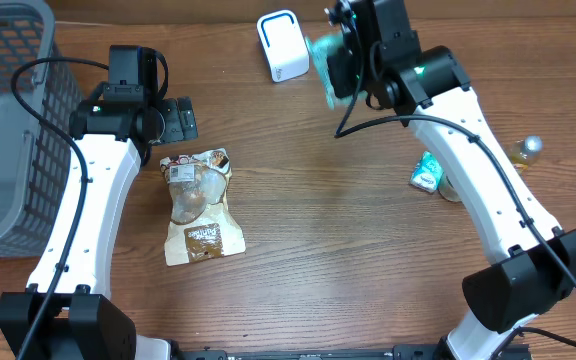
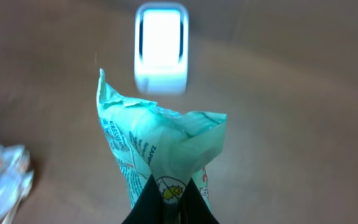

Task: Scan the item barcode
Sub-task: 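Carry the mint-green pack back right and lower it onto the table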

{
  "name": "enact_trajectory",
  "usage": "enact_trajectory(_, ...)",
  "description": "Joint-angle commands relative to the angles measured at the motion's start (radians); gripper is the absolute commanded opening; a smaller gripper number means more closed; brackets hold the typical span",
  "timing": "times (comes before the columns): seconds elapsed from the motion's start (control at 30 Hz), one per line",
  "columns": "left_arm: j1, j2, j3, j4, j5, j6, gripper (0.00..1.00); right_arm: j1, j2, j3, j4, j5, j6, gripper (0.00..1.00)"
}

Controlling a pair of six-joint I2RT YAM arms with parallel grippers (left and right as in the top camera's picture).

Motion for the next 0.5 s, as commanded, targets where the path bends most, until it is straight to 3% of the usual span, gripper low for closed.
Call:
enact_trajectory(0.0, 0.005, -0.008, 0.007, 0.002, -0.014, 0.012, 1.00, -0.014, -0.016, 0.001, -0.106, -0.101, 0.080, 0.04)
enact_trajectory(0.27, 0.005, -0.008, 0.007, 0.002, -0.013, 0.012, 1.00, -0.018, -0.008, 0.001, -0.359, -0.133, 0.085, 0.04)
enact_trajectory(0.47, 0.005, -0.008, 0.007, 0.002, -0.014, 0.012, 1.00, -0.018, -0.007, -0.048, -0.478, -0.132, 0.198, 0.04)
